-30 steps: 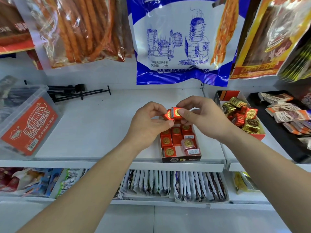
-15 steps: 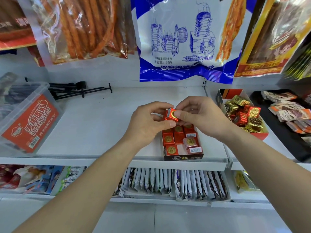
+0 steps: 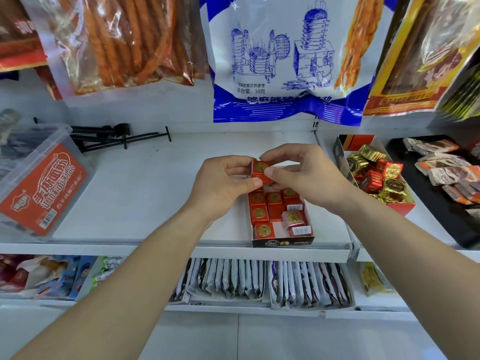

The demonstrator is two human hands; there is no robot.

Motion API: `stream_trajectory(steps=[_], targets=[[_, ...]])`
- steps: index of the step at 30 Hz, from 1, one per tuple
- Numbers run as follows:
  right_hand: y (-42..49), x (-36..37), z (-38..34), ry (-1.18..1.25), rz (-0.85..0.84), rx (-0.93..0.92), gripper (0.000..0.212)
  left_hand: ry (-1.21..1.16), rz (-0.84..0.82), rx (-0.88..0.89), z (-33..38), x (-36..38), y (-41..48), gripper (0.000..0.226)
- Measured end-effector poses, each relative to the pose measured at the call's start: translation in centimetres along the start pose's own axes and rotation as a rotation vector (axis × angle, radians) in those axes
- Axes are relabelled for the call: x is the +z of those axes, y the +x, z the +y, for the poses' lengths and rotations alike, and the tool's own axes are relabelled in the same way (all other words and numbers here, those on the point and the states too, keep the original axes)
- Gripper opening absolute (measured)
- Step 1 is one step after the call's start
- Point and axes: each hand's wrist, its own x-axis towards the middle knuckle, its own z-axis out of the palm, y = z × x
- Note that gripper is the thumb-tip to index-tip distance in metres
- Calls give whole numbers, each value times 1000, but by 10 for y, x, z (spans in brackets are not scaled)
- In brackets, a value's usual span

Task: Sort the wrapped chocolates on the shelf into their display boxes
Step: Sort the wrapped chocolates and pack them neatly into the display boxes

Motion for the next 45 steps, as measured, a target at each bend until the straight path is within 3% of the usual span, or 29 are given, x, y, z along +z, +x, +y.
stream_trajectory(steps=[15, 21, 34, 40, 45], targets=[[4, -1, 6, -43, 75, 12, 26, 62, 192, -15, 2, 11, 2, 35], [9, -4, 4, -68, 79, 28, 15, 42, 171, 25, 0, 7, 3, 22], [16, -2, 4, -306, 107, -25, 25, -155, -23, -68, 3, -7, -1, 19], [20, -12, 4, -387, 115, 13, 30, 220, 68, 73, -14, -14, 8, 17], [20, -16, 8, -541, 37, 4, 41, 573, -95, 113, -24, -7, 10, 20]])
